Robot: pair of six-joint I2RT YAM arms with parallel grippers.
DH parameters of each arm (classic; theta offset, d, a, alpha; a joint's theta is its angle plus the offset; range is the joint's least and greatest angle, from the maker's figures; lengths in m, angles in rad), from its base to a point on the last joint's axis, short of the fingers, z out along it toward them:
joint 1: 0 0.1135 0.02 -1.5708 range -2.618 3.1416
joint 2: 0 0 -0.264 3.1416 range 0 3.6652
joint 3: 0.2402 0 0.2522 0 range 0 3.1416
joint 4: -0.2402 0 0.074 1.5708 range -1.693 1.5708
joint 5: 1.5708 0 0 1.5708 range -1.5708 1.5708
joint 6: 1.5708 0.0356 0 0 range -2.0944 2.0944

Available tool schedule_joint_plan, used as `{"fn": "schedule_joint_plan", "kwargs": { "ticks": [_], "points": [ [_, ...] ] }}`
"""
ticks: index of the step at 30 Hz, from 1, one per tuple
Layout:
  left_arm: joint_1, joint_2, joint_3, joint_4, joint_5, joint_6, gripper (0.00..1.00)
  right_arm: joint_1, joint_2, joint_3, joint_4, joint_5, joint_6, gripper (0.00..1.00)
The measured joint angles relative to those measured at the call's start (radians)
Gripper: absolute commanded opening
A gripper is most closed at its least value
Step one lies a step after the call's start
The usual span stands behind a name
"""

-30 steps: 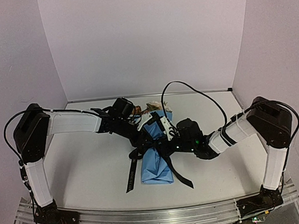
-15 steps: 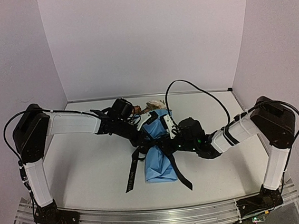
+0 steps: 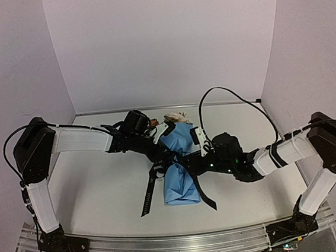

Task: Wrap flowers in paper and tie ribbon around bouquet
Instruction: Cross the half-tied ribbon over the folded bouquet.

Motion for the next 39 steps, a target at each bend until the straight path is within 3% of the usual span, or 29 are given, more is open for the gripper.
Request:
{"fn": "schedule_joint_plan", "kwargs": {
  "ticks": [10, 17, 39],
  "points": [
    [0.0, 0.0, 0.03, -0.026, 0.018, -0.051, 0.0, 0.0, -0.165, 0.09, -0.449, 0.063, 0.069, 0.43],
    [0.0, 0.019, 0.134, -0.099, 0.072, -0.134, 0.0, 0.0, -0.201, 0.118, -0.613, 0.077, 0.075, 0.46],
    [0.032, 0.125, 0.302, -0.256, 0.202, -0.465, 0.0, 0.028, -0.058, 0.115, -0.631, 0.084, 0.107, 0.48]
  ]
}}
